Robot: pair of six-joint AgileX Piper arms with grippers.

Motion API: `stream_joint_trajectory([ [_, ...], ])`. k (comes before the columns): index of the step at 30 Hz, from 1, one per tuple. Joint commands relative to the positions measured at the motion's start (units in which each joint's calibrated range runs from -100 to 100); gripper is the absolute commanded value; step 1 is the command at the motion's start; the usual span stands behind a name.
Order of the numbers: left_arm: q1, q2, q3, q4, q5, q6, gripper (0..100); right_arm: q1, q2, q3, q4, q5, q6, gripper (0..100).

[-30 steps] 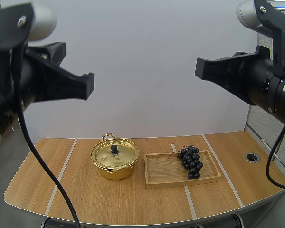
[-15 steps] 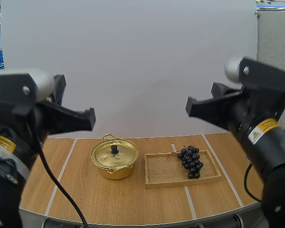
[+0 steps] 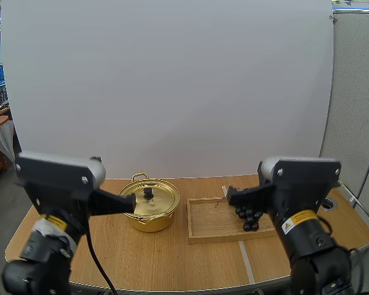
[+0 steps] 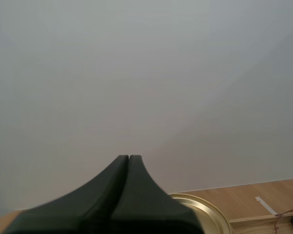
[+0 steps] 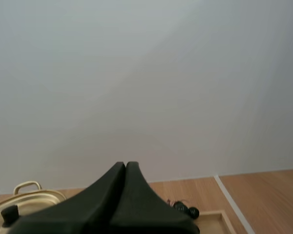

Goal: Open the pot, put the pineapple inside, and close it

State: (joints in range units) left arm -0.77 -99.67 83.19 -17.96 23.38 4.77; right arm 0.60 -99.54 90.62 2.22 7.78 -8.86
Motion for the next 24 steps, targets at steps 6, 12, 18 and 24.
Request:
stream_joint_trajectory([
  [6, -1.27, -0.3, 16.8, 0.6, -18.6, -0.6, 0, -0.2, -0.5, 9.4, -0.5, -3.5, -0.4, 0],
  [12, -1.25, -0.3, 16.8, 0.7, -8.2, -0.6, 0, -0.2, -0.5, 9.4, -0.9, 4.2, -1.8, 0],
  [18, -1.08, -0.3, 16.8, 3.7, 3.8, -3.3, 0, -0.6, -0.5, 9.4, -0.7, 14.5, -6.1, 0],
  [24, -1.08, -0.3, 16.8, 12.0, 6.1, -12.1, 0, -1.2, -0.5, 9.4, -0.4, 21.0, -6.1, 0],
])
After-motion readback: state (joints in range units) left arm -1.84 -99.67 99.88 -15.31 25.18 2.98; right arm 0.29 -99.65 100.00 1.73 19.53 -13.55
